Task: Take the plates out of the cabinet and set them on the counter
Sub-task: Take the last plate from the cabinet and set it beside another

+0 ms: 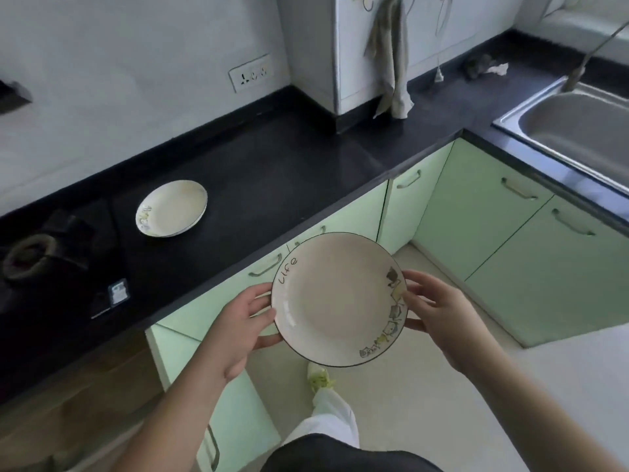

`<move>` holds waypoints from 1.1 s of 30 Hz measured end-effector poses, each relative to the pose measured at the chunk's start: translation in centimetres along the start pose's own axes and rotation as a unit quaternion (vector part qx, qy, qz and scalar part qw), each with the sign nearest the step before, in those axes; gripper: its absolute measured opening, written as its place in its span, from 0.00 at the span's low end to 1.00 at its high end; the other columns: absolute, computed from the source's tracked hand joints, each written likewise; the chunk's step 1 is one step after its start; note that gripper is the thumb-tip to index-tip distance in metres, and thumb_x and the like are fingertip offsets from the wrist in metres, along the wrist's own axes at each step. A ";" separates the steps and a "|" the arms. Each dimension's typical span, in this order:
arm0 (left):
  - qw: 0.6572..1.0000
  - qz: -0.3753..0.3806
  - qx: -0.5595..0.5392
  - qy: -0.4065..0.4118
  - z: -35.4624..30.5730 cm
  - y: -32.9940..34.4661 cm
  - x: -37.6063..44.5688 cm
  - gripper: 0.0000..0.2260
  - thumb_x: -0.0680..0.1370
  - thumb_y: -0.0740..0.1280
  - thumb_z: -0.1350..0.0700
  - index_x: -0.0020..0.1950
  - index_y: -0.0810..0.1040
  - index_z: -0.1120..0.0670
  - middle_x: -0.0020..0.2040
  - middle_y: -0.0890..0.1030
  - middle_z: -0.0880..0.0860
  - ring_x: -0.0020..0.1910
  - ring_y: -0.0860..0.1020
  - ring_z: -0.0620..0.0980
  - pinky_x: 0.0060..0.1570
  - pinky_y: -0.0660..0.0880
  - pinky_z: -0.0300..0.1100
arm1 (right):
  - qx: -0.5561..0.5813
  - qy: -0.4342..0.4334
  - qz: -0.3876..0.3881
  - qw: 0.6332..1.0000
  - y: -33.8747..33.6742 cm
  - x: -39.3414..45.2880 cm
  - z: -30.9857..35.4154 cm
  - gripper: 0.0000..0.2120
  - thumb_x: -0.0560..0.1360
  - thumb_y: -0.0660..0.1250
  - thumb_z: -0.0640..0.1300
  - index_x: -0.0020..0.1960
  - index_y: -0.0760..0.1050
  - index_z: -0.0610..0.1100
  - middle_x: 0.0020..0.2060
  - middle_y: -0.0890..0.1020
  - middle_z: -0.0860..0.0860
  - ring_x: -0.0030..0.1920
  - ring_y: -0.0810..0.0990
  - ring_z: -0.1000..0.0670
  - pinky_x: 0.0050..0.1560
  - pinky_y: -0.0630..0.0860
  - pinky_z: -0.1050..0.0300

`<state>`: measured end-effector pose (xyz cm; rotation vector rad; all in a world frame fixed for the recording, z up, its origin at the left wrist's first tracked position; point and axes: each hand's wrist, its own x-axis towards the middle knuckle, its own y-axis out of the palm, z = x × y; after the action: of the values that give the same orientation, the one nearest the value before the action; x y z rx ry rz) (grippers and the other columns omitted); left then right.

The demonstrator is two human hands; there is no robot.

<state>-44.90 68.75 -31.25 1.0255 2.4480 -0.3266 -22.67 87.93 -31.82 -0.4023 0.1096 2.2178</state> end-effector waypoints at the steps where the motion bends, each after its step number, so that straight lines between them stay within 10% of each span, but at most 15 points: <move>1: 1.000 -0.005 -0.006 0.002 -0.3 -0.6 1.2 0.16 0.80 0.64 0.66 0.61 0.78 0.48 0.56 0.84 0.47 0.53 0.83 0.49 0.40 0.81 0.44 | -0.007 -0.001 0.008 1.000 0.7 1.6 0.5 0.12 0.78 0.65 0.41 0.54 0.80 0.57 0.45 0.86 0.53 0.45 0.85 0.53 0.40 0.81 0.60; 33: 0.962 -0.190 -0.135 -0.140 -11.0 -7.3 35.8 0.23 0.77 0.69 0.61 0.70 0.72 0.47 0.65 0.78 0.51 0.59 0.79 0.51 0.49 0.82 0.53 | -0.208 0.063 0.195 0.956 16.1 47.9 10.5 0.13 0.78 0.66 0.42 0.60 0.75 0.53 0.48 0.84 0.55 0.47 0.84 0.53 0.41 0.82 0.60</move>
<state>-75.72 89.76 -39.45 0.3641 2.3317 -0.2308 -65.54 115.82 -38.41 -0.8126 -0.2369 2.6049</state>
